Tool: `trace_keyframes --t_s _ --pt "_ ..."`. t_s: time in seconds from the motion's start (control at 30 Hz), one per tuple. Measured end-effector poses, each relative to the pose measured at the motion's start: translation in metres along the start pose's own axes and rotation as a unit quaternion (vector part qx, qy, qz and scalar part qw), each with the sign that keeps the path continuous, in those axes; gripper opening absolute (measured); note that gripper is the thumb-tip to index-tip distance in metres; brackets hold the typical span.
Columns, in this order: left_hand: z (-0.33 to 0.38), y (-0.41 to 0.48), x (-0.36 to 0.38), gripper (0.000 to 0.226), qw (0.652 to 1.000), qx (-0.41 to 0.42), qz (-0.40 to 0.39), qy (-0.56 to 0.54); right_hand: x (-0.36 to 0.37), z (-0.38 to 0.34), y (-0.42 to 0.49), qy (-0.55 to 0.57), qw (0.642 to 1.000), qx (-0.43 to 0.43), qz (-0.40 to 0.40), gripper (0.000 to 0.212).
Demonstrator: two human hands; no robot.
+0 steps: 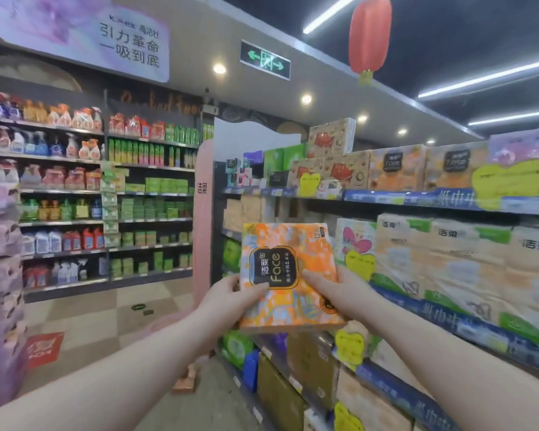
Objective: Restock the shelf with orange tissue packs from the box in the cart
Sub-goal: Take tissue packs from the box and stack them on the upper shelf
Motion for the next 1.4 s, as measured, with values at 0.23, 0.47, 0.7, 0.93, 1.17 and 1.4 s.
trace_keyframes --t_s 0.23,0.47,0.7,0.93,1.17,1.4 --pt "0.014 0.137 0.044 0.039 0.997 0.057 -0.046 -0.031 -0.061 -0.009 0.105 0.035 0.997 -0.011 0.069 0.047" --pt "0.027 0.237 0.119 0.052 0.985 0.116 -0.103 -0.071 -0.126 0.014 0.153 0.040 0.985 0.043 0.163 0.026" --pt "0.043 0.337 0.191 0.045 0.959 0.168 -0.206 -0.103 -0.195 0.019 0.203 0.014 0.945 0.091 0.313 0.047" --pt "0.069 0.433 0.241 0.086 0.907 0.241 -0.322 -0.123 -0.246 0.012 0.259 0.029 0.909 0.114 0.400 0.075" --pt "0.097 0.475 0.301 0.050 0.872 0.272 -0.369 -0.168 -0.293 0.016 0.273 0.042 0.870 0.125 0.475 0.074" --pt "0.126 0.489 0.344 0.059 0.851 0.328 -0.361 -0.195 -0.341 0.003 0.276 0.025 0.873 0.070 0.482 0.050"
Point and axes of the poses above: each hand's wrist, its own y-axis towards the middle knuckle, its own x-axis out of the palm, z = x × y, the point moved 4 cm from there along y, towards the middle knuckle, and after that the axes turned 9 degrees about x, right-handed, at the moved point
